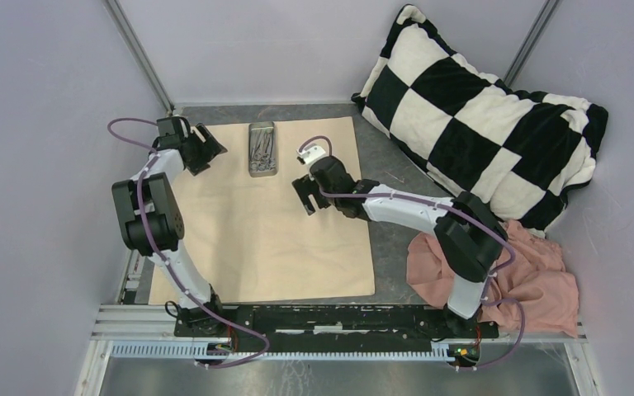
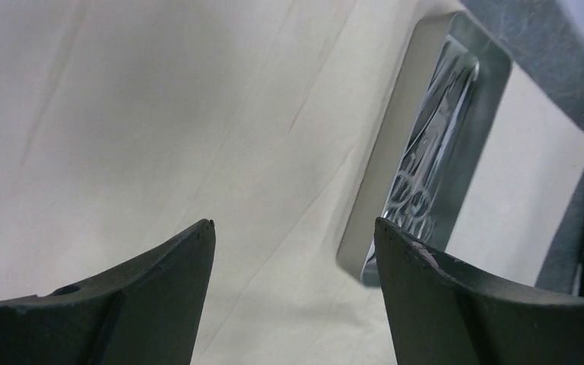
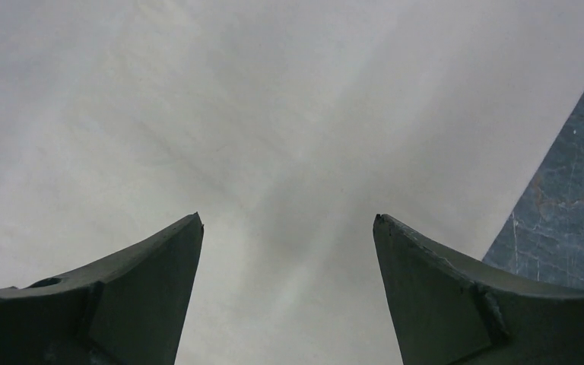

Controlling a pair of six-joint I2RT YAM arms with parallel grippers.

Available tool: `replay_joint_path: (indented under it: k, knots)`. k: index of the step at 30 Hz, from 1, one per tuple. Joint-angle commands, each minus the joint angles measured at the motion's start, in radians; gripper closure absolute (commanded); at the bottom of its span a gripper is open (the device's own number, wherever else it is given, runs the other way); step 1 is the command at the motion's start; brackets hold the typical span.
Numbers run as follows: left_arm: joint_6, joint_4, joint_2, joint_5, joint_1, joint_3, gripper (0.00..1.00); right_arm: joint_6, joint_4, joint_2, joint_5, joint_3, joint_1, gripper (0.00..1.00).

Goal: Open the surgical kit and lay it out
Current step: Smooth out the surgical kit at the center of the board.

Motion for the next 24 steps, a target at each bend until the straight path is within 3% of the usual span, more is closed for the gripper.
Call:
replay_joint_path:
  k: [1,12,24]
  knots:
    - [-0.130,0.088,0.141,0.141,-0.005,0.117,0.18,0.005,0.036,0.073,-0.047,0.094,-0.065,0.10]
    - [-0.138,0.060,0.319,0.044,0.003,0.262,0.17,0.004,0.013,0.369,-0.112,0.418,-0.226,0.10]
    - [-0.164,0.004,0.517,0.039,0.024,0.439,0.15,0.070,0.041,0.481,-0.103,0.408,-0.325,0.10]
